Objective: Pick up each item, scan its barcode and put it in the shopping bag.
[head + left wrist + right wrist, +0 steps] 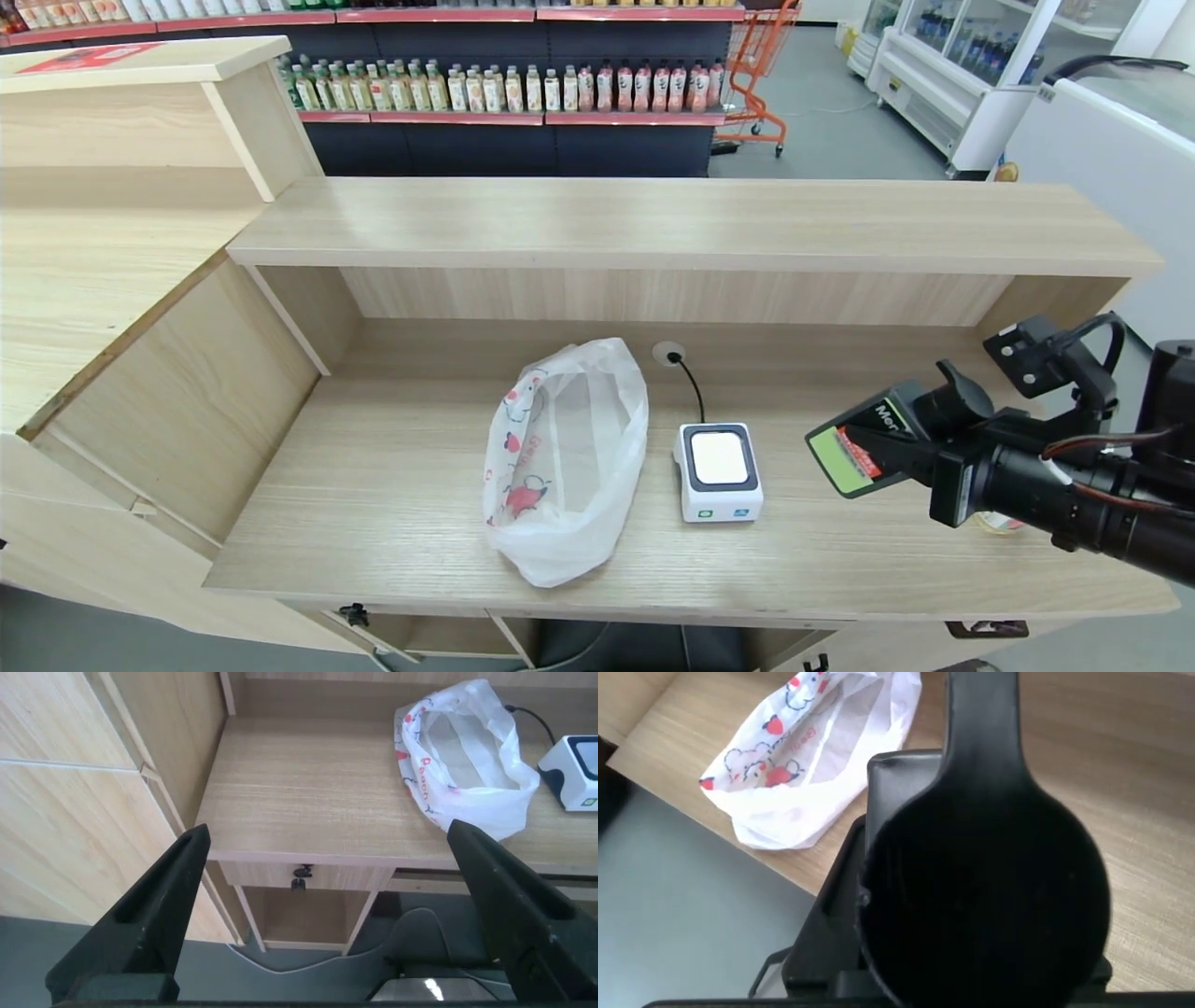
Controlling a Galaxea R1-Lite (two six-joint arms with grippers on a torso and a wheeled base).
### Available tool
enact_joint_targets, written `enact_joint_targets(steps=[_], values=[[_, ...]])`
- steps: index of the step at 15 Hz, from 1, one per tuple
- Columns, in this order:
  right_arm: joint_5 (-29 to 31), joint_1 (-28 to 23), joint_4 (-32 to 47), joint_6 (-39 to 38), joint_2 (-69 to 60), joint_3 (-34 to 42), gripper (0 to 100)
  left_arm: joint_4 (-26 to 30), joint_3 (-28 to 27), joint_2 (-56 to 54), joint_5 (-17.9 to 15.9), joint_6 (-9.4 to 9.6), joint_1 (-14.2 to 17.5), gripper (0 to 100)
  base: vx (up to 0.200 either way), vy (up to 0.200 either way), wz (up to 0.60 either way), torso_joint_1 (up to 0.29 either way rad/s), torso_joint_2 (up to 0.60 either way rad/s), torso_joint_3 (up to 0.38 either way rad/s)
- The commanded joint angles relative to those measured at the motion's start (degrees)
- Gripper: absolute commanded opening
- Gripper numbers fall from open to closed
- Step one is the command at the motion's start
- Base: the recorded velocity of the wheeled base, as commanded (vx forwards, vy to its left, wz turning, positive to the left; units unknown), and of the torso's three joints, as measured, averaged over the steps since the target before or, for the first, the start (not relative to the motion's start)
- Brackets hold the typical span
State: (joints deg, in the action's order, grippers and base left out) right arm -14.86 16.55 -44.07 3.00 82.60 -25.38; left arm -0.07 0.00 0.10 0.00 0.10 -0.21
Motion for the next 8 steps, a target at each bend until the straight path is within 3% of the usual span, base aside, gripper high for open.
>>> enact_joint_targets(steps=[1, 6, 8], values=[[-0.96, 0.06, -0.05, -0.10, 1.86, -0.46, 0, -0.01, 0.00, -0.01, 0.00, -0.01, 0.03, 100, 0.000, 0.200, 0.00, 0.002, 0.00, 0.007], [-2.63, 1.20, -0.05, -4.41, 6.69, -4.50, 0, -0.01, 0.00, -0.01, 0.00, 0.17, 0.03, 100, 0.000, 0.200, 0.00, 0.006, 0.01, -0.001], [-2.63, 2.08, -0.05, -4.32, 12.14, -7.84, 0, -0.01, 0.00, -0.01, 0.00, 0.17, 0.03, 100, 0.000, 0.000, 0.00, 0.000, 0.00, 0.000]])
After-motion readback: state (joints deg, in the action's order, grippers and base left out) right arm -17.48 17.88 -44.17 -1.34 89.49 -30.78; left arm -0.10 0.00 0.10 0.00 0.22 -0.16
